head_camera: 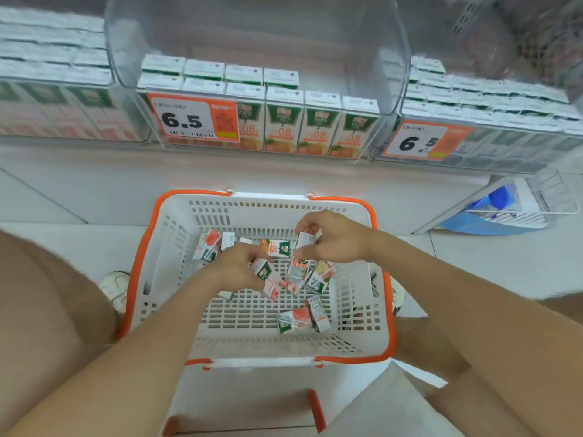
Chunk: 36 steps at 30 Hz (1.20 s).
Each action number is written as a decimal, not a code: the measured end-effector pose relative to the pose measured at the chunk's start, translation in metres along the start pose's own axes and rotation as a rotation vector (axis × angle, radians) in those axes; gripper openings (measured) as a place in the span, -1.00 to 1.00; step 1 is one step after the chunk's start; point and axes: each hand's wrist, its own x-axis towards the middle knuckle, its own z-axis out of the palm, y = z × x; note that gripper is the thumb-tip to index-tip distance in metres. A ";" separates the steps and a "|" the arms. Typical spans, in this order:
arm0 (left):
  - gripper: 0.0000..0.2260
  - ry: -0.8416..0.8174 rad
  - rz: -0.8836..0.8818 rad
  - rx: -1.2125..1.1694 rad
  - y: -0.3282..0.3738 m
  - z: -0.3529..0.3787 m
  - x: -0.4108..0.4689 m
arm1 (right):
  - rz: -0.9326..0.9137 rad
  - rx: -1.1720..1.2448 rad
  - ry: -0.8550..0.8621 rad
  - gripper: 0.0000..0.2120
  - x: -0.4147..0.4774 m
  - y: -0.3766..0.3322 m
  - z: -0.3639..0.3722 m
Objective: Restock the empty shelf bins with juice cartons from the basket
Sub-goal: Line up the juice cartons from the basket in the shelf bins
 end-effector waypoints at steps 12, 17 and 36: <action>-0.50 0.115 0.419 0.196 0.125 -0.134 -0.127 | -0.276 0.135 0.577 -0.87 -0.069 -0.141 -0.056; -0.60 0.307 0.595 0.063 0.161 -0.170 -0.154 | -0.329 0.170 0.556 -0.78 -0.076 -0.171 -0.100; -0.78 0.765 0.793 -0.111 0.190 -0.177 -0.125 | -0.136 -0.613 0.725 -0.69 -0.027 -0.144 -0.165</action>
